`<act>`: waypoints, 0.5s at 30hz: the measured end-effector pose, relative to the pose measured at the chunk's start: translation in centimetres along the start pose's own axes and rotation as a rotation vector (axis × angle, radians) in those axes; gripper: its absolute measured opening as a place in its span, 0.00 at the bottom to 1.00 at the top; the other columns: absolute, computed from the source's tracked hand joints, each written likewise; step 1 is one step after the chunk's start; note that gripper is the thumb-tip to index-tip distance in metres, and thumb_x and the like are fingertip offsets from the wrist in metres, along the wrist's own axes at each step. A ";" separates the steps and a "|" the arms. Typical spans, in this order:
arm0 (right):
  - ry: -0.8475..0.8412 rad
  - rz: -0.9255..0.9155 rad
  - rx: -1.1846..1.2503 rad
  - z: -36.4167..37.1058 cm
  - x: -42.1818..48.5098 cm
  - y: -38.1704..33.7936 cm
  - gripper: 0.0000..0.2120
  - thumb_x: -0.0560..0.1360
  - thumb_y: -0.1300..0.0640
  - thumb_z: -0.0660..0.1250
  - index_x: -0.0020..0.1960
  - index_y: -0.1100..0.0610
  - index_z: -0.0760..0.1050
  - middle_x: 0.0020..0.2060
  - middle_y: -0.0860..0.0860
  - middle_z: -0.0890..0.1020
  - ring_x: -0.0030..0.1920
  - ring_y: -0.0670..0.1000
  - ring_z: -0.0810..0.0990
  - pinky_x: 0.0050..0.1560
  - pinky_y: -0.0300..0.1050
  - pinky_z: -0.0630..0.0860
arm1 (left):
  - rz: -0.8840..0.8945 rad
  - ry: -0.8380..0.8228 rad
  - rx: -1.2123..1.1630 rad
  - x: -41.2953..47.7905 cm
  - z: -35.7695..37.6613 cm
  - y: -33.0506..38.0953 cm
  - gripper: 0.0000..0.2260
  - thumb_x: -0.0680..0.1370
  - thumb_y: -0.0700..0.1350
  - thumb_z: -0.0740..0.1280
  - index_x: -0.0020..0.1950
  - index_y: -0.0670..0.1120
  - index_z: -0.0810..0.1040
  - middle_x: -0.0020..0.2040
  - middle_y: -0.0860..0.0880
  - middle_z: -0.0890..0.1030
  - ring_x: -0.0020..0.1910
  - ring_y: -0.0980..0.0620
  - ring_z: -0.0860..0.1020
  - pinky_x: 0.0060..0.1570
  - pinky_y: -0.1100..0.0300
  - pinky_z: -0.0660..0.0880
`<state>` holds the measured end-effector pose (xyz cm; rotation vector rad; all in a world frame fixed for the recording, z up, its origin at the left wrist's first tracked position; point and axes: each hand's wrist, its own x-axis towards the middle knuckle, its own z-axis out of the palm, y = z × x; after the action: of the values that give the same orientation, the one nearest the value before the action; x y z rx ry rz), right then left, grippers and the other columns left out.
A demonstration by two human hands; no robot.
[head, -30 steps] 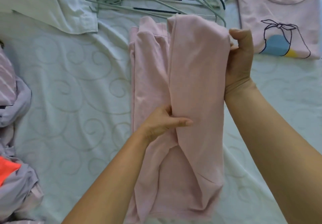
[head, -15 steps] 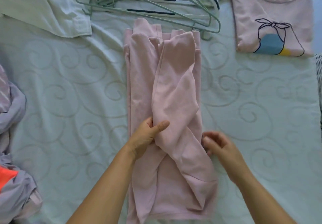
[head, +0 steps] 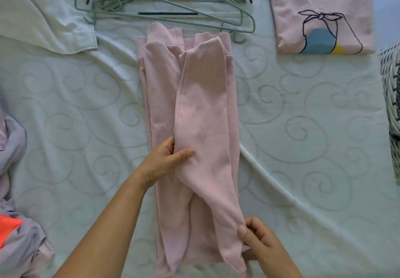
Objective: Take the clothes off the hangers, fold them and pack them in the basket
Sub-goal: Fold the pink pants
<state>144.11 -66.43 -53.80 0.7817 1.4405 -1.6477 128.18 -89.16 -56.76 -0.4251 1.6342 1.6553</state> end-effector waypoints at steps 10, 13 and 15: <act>0.057 0.160 -0.316 0.2 1.8 2.8 0.10 0.73 0.56 0.70 0.39 0.59 0.73 0.22 0.47 0.76 0.24 0.43 0.74 0.27 0.35 0.70 | 0.001 -0.021 -0.200 -1.0 -0.5 -1.9 0.36 0.53 0.50 0.82 0.57 0.45 0.74 0.49 0.46 0.84 0.48 0.52 0.82 0.43 0.64 0.78; 0.169 -0.100 -0.561 -0.9 3.6 -2.1 0.15 0.67 0.40 0.70 0.35 0.51 0.75 0.28 0.44 0.79 0.30 0.39 0.74 0.37 0.39 0.72 | -0.028 -0.103 -0.273 -1.1 -0.7 -2.6 0.40 0.52 0.52 0.83 0.60 0.44 0.72 0.51 0.45 0.84 0.50 0.51 0.82 0.46 0.62 0.78; 0.344 -0.372 -0.499 -0.7 6.3 -6.9 0.04 0.73 0.51 0.68 0.40 0.48 0.75 0.34 0.43 0.79 0.36 0.37 0.75 0.40 0.33 0.72 | -0.067 -0.144 -0.270 -1.1 -0.6 -2.6 0.41 0.52 0.53 0.83 0.61 0.45 0.72 0.52 0.46 0.83 0.51 0.50 0.82 0.46 0.62 0.78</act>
<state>134.93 -66.51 -55.92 0.5441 2.2384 -1.3496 130.51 -90.30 -57.90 -0.4765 1.2836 1.8188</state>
